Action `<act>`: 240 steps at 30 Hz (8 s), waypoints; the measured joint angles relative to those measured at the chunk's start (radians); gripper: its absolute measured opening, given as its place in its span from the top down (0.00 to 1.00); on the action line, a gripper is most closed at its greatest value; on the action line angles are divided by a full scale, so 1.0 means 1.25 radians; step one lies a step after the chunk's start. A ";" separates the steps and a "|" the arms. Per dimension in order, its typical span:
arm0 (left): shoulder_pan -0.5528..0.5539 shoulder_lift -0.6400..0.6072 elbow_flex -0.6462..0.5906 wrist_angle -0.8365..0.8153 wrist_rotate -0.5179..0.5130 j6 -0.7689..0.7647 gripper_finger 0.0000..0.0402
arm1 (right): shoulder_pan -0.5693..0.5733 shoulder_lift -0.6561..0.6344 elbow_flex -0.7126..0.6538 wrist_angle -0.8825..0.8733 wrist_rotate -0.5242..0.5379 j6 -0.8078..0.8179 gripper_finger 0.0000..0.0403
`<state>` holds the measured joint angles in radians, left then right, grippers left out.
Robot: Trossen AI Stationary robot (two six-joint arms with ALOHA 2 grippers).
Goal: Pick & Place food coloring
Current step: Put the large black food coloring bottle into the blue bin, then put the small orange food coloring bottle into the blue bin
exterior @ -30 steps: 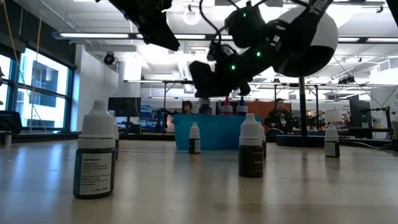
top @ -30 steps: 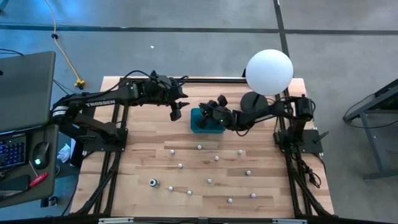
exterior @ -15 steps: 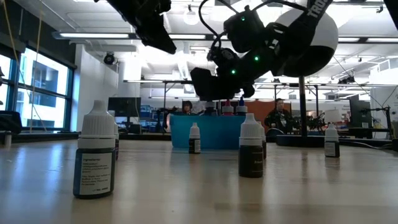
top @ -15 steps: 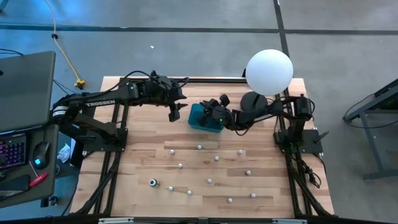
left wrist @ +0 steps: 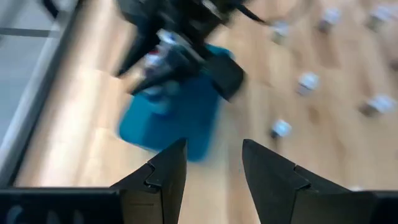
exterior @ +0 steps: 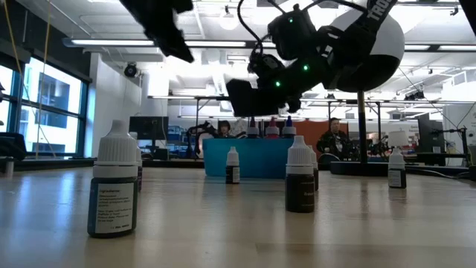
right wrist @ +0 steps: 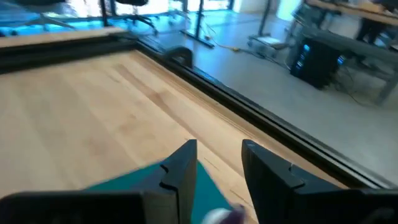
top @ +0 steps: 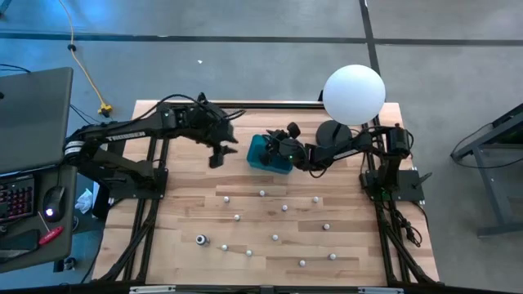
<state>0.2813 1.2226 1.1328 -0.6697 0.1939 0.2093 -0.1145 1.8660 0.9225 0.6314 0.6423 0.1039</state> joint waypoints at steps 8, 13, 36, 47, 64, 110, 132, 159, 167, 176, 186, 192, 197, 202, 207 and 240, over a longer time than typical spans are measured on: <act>-0.041 -0.052 -0.003 -0.342 0.328 0.069 0.62 | 0.053 -0.001 0.033 0.038 -0.038 -0.110 0.70; -0.198 -0.055 -0.087 -0.314 0.300 0.027 0.62 | 0.075 -0.001 0.036 0.038 -0.038 -0.125 0.70; -0.762 -0.055 -0.354 0.239 -0.029 -0.166 0.62 | 0.084 -0.001 0.036 0.036 -0.043 -0.063 0.70; -0.781 -0.053 -0.371 0.269 -0.084 -0.172 0.66 | 0.084 -0.001 0.036 0.037 -0.043 -0.010 0.70; -0.780 -0.049 -0.366 0.305 -0.154 -0.208 0.94 | 0.100 -0.021 0.036 0.034 -0.081 -0.068 0.70; 0.141 0.313 -0.135 0.542 -0.022 -0.147 0.91 | 0.233 -0.407 0.036 -0.723 -0.003 0.105 0.70; 0.141 0.295 -0.131 0.592 -0.006 -0.114 0.65 | 0.233 -0.400 0.036 -0.723 -0.174 0.099 0.70; 0.141 0.133 -0.121 0.463 0.008 -0.081 0.65 | 0.317 -0.121 0.036 -0.647 -0.443 0.103 0.70; 0.141 0.133 -0.121 0.460 0.008 -0.081 0.65 | 0.317 -0.121 0.036 -0.673 -0.429 0.099 0.70; 0.141 0.133 -0.121 0.455 0.009 -0.081 0.65 | 0.317 -0.121 0.036 -0.696 -0.406 0.116 0.70; 0.141 0.133 -0.121 0.449 0.009 -0.081 0.65 | 0.316 -0.071 0.036 -0.680 -0.420 0.121 0.70; 0.141 0.133 -0.121 0.449 0.009 -0.082 0.65 | 0.316 -0.067 0.036 -0.669 -0.416 0.128 0.70; 0.141 0.133 -0.121 0.450 0.009 -0.082 0.65 | 0.309 -0.067 0.036 -0.669 -0.423 0.146 0.75; 0.141 0.133 -0.121 0.450 0.008 -0.082 0.65 | 0.300 -0.068 0.036 -0.668 -0.435 0.171 0.84; 0.141 0.133 -0.121 0.450 0.001 -0.082 0.65 | 0.282 -0.110 0.036 -0.669 -0.436 0.203 0.84; 0.141 0.133 -0.122 0.450 -0.004 -0.082 0.65 | -0.040 -0.119 0.036 -0.715 -0.326 0.166 0.80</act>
<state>0.4580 1.3891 0.9806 -0.1066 0.1886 0.1068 -0.1646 1.7169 0.9676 -0.2625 0.2344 0.3111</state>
